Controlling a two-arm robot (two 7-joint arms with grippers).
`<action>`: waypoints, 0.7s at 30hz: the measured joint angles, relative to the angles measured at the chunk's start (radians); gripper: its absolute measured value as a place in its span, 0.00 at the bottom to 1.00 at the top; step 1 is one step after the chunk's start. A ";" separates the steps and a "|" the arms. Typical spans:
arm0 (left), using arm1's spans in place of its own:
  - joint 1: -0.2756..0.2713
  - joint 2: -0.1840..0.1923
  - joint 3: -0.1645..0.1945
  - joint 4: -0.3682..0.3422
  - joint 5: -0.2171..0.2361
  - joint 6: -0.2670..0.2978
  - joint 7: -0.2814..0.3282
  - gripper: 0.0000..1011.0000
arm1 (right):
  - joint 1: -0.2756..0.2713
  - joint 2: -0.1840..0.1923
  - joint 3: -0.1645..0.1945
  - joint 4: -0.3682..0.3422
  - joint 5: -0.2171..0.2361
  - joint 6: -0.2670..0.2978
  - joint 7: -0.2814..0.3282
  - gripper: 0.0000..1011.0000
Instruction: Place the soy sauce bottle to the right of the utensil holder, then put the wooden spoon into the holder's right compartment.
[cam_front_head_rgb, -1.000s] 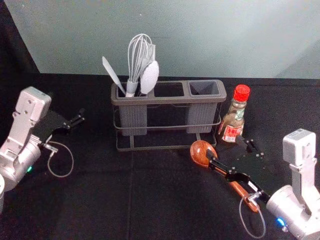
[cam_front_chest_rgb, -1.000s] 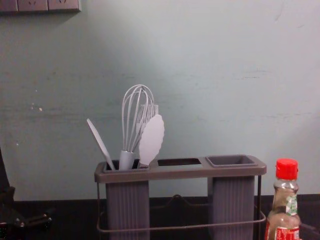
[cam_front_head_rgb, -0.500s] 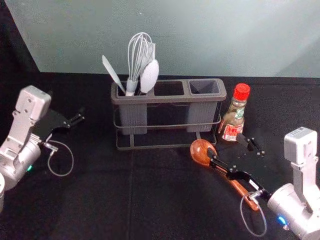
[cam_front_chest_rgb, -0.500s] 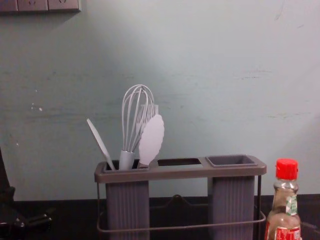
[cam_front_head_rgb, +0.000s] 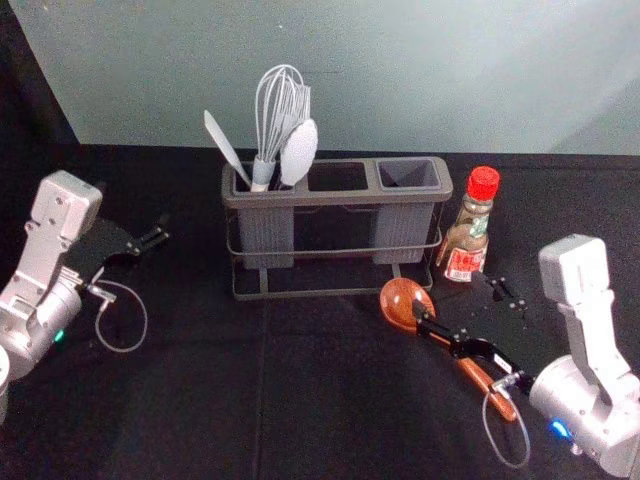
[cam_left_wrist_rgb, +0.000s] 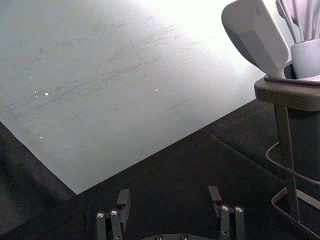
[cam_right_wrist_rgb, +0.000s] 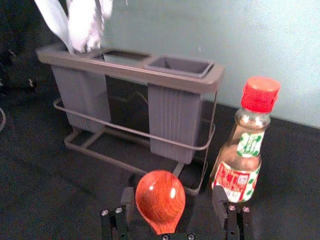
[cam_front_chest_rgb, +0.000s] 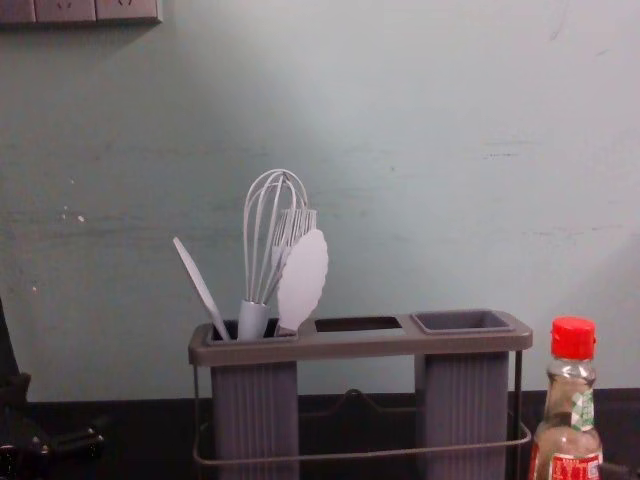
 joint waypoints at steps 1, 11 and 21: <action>0.000 0.000 0.000 0.000 0.000 0.000 0.000 1.00 | 0.008 -0.001 -0.001 -0.011 -0.005 0.050 -0.005 0.99; 0.000 0.000 0.000 0.000 0.000 0.000 0.000 1.00 | 0.144 0.000 -0.045 -0.011 -0.019 0.392 0.041 0.99; 0.000 0.000 0.000 0.000 0.000 0.000 0.000 1.00 | 0.283 -0.019 -0.124 0.061 -0.077 0.534 0.084 0.99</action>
